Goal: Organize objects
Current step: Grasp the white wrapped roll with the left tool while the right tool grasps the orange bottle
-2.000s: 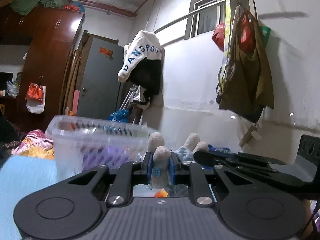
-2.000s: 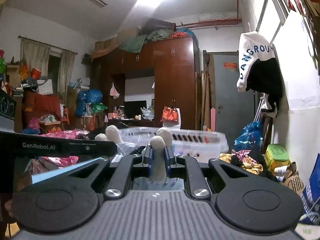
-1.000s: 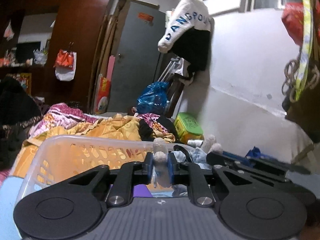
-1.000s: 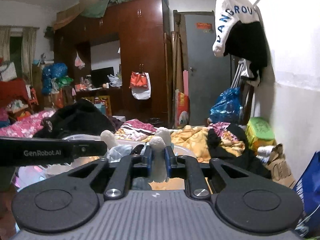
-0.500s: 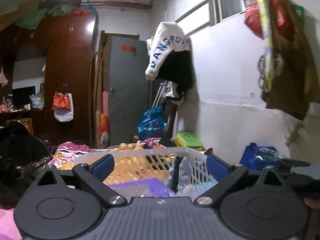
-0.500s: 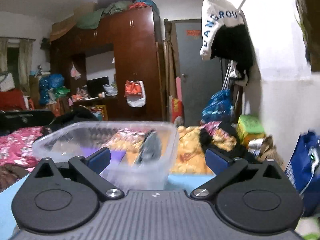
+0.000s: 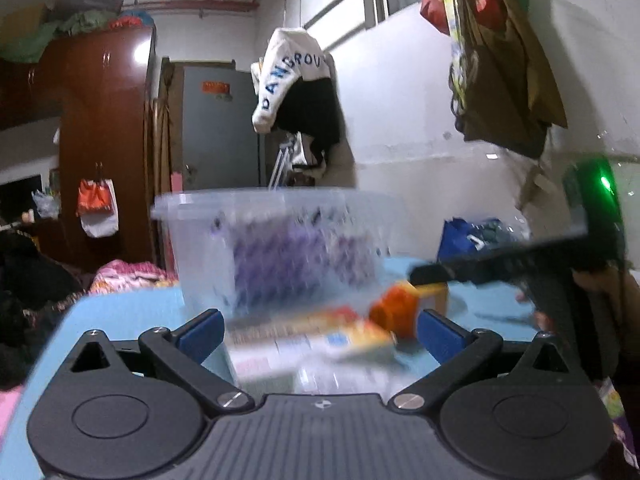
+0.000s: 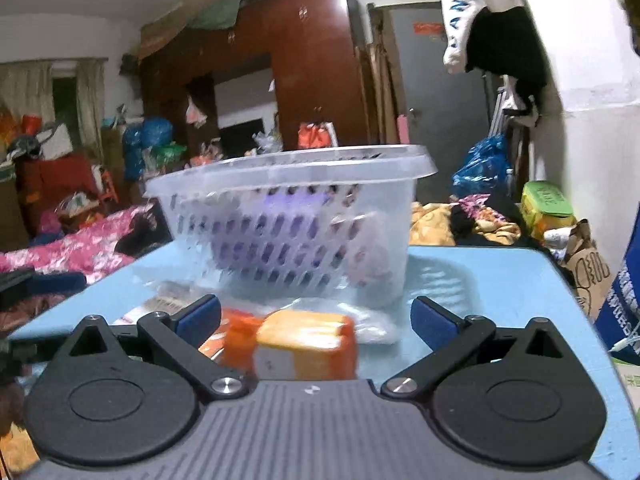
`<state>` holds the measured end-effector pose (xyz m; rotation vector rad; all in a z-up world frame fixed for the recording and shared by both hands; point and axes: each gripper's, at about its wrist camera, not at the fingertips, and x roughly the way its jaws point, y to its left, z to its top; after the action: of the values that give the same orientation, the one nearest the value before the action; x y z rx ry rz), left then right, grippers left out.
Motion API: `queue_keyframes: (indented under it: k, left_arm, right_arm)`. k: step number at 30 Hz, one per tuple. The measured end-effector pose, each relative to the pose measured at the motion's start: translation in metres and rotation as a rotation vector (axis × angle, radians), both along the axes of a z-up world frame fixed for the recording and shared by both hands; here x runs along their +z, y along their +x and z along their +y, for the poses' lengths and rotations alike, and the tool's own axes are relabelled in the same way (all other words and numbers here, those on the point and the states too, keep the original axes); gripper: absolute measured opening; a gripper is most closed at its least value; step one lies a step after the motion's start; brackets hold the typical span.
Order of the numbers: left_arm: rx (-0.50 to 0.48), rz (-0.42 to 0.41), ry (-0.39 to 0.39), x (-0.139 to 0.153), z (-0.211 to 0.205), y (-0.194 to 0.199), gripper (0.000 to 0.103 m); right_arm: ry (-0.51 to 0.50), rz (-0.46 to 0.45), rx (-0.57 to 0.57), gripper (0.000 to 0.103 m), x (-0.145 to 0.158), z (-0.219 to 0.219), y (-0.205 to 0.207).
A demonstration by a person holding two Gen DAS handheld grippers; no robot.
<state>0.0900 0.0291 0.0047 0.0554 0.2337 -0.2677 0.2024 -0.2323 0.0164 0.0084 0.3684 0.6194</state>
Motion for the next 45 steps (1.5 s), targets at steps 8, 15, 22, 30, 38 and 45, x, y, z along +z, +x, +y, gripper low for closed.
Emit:
queue_keyframes:
  k: [8, 15, 22, 30, 38, 45]
  left_arm:
    - [-0.005, 0.03, 0.092, -0.023, -0.01, -0.016, 0.103]
    - [0.015, 0.061, 0.094, -0.037, -0.014, -0.01, 0.103]
    - [0.031, 0.073, 0.088, -0.038, -0.012, -0.005, 0.103]
    - [0.01, 0.086, 0.043, -0.037, -0.006, -0.002, 0.076]
    - [0.026, 0.021, 0.033, -0.028, -0.001, -0.013, 0.075]
    - [0.029, 0.009, 0.029, -0.026, 0.0, -0.013, 0.075]
  right_arm:
    - [-0.077, -0.001, -0.028, 0.103, -0.009, 0.016, -0.003]
    - [-0.172, 0.015, -0.046, 0.103, -0.016, 0.035, -0.008]
    - [-0.179, 0.044, -0.068, 0.097, -0.017, 0.034, -0.005]
    - [-0.197, 0.022, -0.099, 0.088, -0.017, 0.036, -0.01]
    - [-0.062, -0.059, -0.084, 0.087, -0.014, 0.018, -0.024]
    - [0.07, -0.126, -0.059, 0.087, -0.013, 0.003, -0.035]
